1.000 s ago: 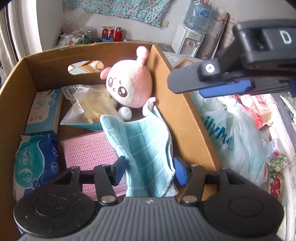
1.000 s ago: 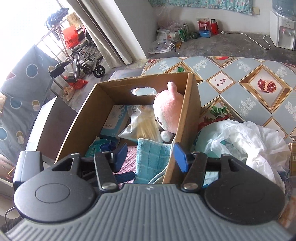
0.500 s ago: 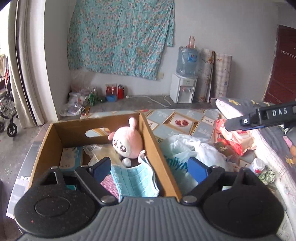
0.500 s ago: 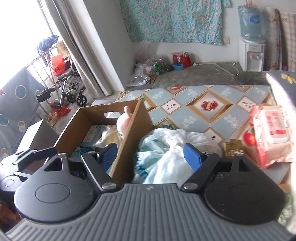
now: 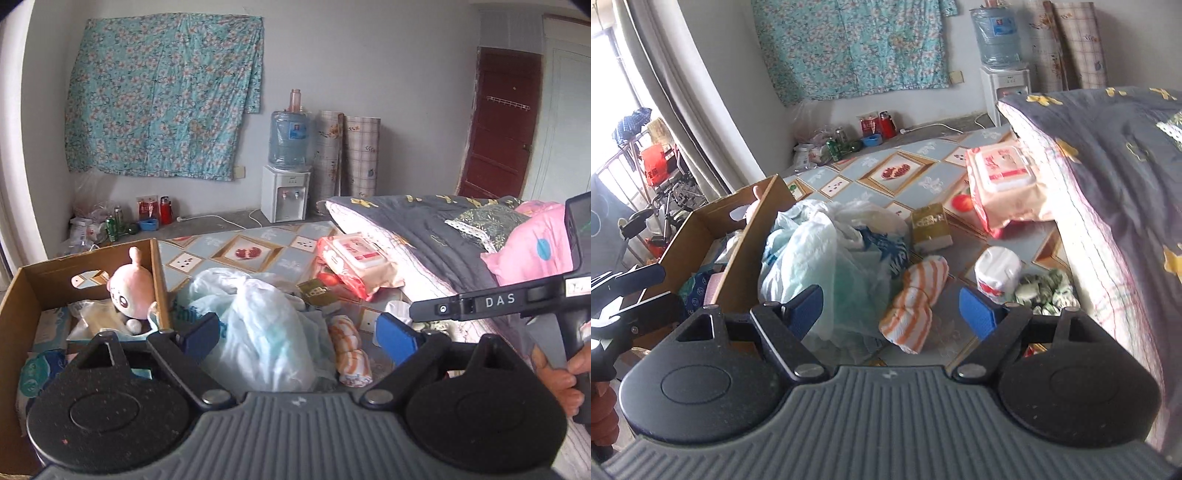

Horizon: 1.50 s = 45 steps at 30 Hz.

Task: Organize soft objects
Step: 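Withdraw the right tool from the box back over the table, then move the open right gripper down to the white yogurt cup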

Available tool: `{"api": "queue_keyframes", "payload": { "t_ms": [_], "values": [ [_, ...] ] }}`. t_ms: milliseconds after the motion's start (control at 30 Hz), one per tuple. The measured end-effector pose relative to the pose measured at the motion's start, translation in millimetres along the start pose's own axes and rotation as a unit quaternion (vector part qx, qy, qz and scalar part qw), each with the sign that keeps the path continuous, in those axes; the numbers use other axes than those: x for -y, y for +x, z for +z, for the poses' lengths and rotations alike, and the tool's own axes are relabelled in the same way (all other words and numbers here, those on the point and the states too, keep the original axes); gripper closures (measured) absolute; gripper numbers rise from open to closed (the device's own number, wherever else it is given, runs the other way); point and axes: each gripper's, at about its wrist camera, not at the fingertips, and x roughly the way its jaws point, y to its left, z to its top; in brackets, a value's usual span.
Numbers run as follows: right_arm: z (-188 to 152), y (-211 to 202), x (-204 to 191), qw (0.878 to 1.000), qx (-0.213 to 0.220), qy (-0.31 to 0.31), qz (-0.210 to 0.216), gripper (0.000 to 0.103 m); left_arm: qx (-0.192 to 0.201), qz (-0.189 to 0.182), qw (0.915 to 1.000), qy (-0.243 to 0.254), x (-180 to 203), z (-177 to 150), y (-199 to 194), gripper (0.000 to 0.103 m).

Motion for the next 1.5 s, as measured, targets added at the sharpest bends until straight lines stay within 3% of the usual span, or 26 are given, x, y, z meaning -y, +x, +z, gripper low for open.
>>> {"api": "queue_keyframes", "payload": {
  "t_ms": [167,367,633,867,1000,1133,1367,1433,1500],
  "values": [
    [-14,-1,23,1.000,-0.013,0.011,-0.008,0.022,-0.019,-0.010,0.9995,0.023,34,-18,26,0.011],
    [-18,7,46,0.999,-0.028,0.028,0.002,0.022,-0.030,0.002,0.9985,0.046,64,-40,64,0.013],
    [-12,42,65,0.995,-0.059,0.064,0.049,0.024,-0.056,0.014,0.9949,0.083,87,-62,113,0.036],
    [-2,68,71,0.994,-0.062,0.072,0.049,0.034,-0.065,0.006,0.9924,0.104,96,-60,141,0.051],
    [13,64,77,0.998,-0.033,0.047,0.015,0.034,-0.057,-0.007,0.9930,0.103,100,-53,153,0.054],
    [30,71,87,0.999,-0.017,0.025,-0.022,0.034,-0.060,-0.015,0.9929,0.102,106,-52,168,0.064],
    [45,111,113,0.998,-0.041,0.057,-0.002,0.034,-0.059,-0.040,0.9928,0.096,112,-52,186,0.068],
    [46,122,121,0.996,-0.051,0.079,0.007,0.037,-0.053,-0.050,0.9929,0.094,115,-49,190,0.068],
    [45,130,129,0.993,-0.063,0.100,0.022,0.048,-0.048,-0.058,0.9930,0.091,119,-45,196,0.068]
  ]
}}
